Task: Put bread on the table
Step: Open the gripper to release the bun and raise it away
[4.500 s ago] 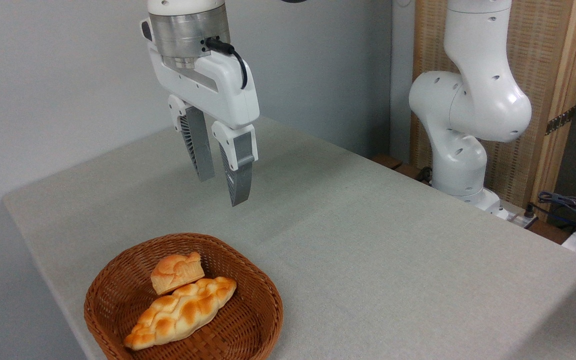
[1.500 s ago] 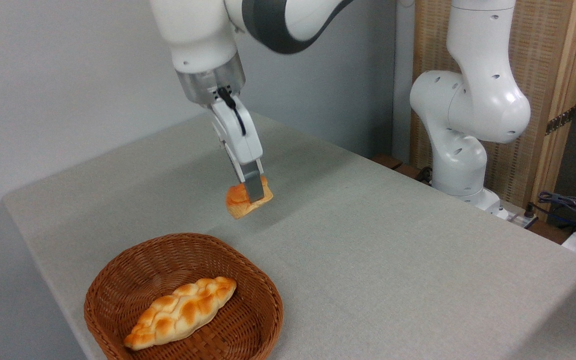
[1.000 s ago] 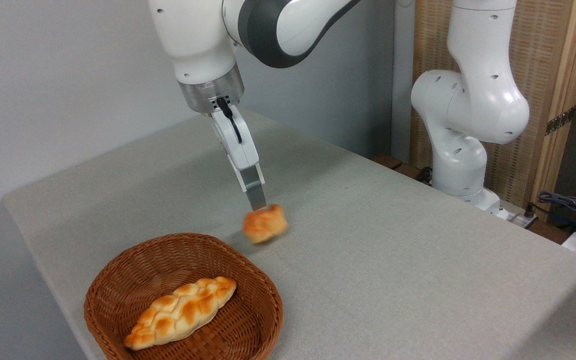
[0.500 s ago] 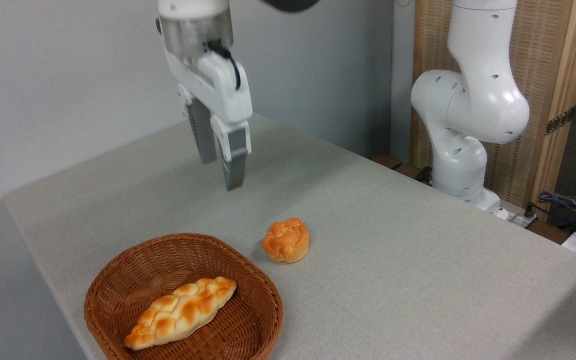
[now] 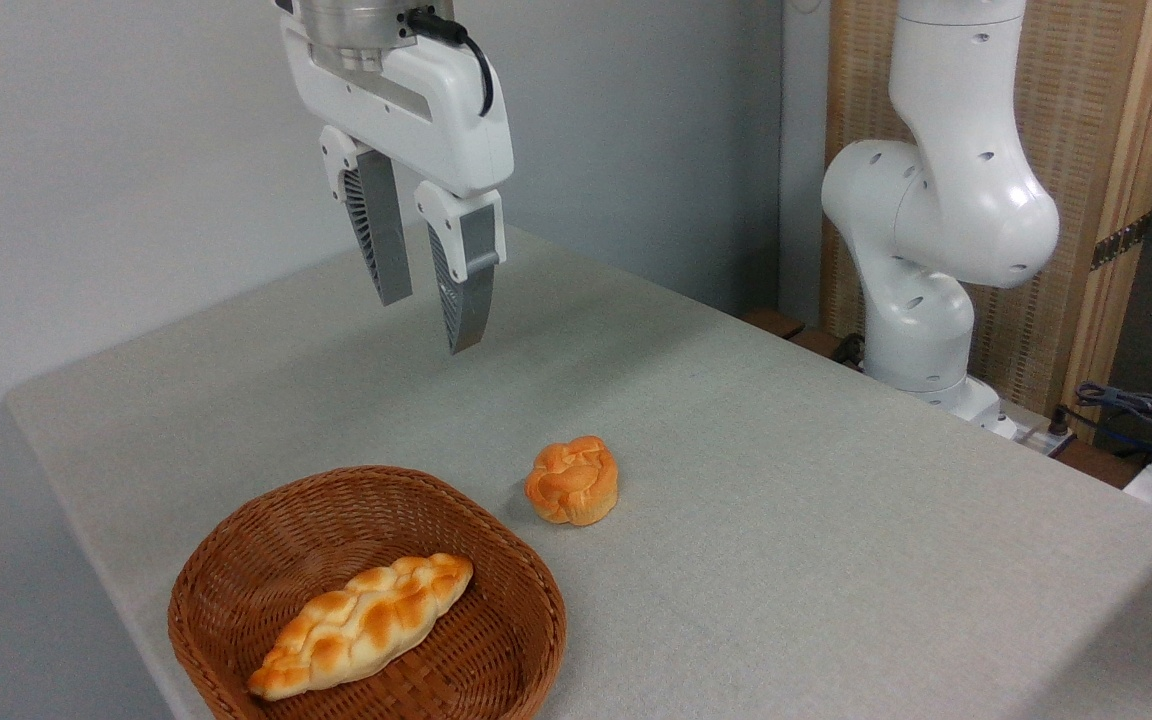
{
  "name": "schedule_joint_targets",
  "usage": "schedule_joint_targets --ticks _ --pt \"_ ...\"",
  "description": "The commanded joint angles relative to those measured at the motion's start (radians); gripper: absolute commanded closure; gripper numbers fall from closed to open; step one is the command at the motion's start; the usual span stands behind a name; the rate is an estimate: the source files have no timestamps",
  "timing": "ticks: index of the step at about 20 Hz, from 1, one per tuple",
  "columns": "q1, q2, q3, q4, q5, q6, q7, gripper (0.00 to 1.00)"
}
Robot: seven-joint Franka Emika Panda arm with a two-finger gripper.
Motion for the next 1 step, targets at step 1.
schedule_joint_targets --ticks 1 --pt "-0.007 0.011 0.023 0.034 0.006 -0.029 -0.004 0.00"
